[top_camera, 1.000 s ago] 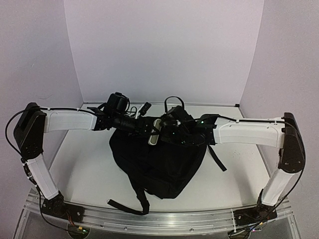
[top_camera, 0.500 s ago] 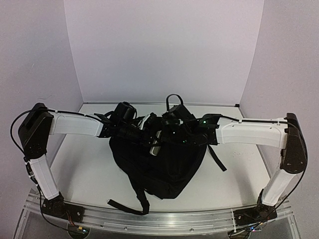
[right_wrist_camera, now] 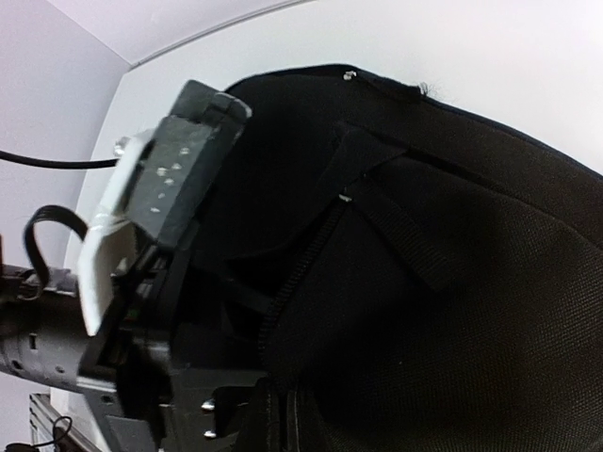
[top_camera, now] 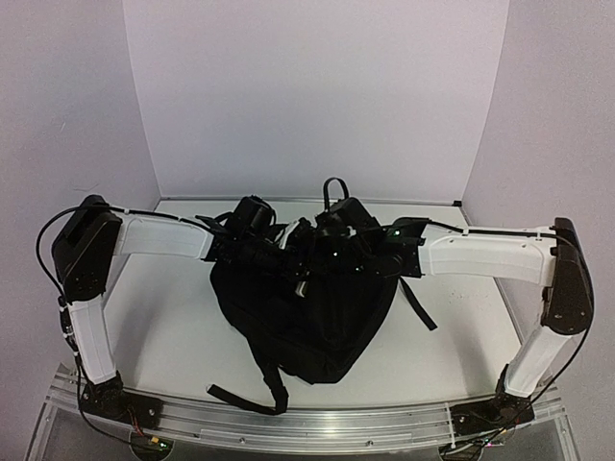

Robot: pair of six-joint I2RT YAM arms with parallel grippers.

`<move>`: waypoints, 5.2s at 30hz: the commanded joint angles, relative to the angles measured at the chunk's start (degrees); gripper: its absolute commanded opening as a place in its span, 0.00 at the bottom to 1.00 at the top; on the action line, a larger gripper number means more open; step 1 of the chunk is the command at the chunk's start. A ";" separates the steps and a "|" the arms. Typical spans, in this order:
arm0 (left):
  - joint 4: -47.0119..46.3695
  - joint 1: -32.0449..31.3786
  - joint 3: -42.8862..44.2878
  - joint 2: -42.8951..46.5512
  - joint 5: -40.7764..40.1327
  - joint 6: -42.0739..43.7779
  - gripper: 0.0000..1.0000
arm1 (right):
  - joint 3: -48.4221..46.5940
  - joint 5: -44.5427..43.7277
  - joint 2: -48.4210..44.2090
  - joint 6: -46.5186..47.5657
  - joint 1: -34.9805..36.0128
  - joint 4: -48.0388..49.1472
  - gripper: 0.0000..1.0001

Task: Pack the student bag
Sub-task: Place the stationery in the student bag, then zip the student bag at the center of the board.

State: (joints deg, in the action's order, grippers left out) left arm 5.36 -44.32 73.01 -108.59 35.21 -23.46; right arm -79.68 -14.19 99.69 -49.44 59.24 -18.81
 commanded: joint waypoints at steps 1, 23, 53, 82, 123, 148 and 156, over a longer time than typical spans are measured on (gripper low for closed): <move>-7.52 -2.03 1.04 -0.77 7.91 -0.06 0.00 | 0.66 -2.58 -5.96 -2.85 0.30 8.26 0.00; 9.41 -1.48 -13.05 26.41 -16.18 -1.79 0.83 | 6.16 -5.32 -14.77 0.19 -4.02 4.06 0.62; 13.89 -1.21 -0.49 12.13 -19.54 -0.61 0.66 | -5.93 20.32 6.81 26.05 -16.79 0.76 0.32; 4.06 -1.21 -3.70 9.37 -8.20 0.07 0.01 | -0.60 29.46 5.27 17.44 -10.42 0.44 0.00; 7.64 1.93 22.38 -14.54 -1.49 2.99 0.40 | 5.52 25.46 -1.45 7.51 -0.55 2.25 0.00; -0.44 4.61 20.25 -16.49 -0.39 -1.89 0.38 | -2.25 33.25 6.09 14.03 15.10 2.11 0.00; -0.52 7.81 14.21 -6.38 -3.11 -0.65 0.85 | 0.15 16.50 -2.17 14.43 9.88 1.76 0.97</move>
State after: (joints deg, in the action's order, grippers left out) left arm 4.52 -39.76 90.77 -122.68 36.45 -25.46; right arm -79.23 10.11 105.20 -36.68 72.34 -18.28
